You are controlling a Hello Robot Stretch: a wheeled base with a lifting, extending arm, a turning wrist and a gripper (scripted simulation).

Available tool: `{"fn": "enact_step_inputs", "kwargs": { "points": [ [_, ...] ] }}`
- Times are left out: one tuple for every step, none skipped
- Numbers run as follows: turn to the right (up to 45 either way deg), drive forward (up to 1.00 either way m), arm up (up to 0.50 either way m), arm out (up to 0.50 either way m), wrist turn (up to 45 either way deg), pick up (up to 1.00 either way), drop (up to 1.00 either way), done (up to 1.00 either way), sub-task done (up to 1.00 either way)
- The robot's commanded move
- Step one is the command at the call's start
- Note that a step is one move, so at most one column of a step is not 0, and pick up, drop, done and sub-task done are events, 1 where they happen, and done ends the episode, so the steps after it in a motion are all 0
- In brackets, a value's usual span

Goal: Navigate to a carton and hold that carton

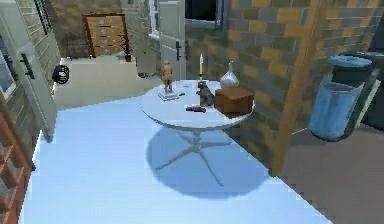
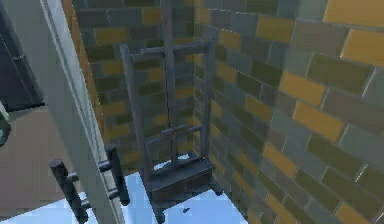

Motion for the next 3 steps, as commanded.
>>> {"fn": "enact_step_inputs", "kwargs": {
  "points": [
    [0.0,0.05,0.00,0.00,0.0,0.00,0.00,0.00,0.00],
    [-3.0,0.00,0.00,0.00,0.0,0.00,0.00,0.00,0.00],
    [0.0,0.40,0.00,0.00,0.0,0.00,0.00,0.00,0.00]
  ]
}}
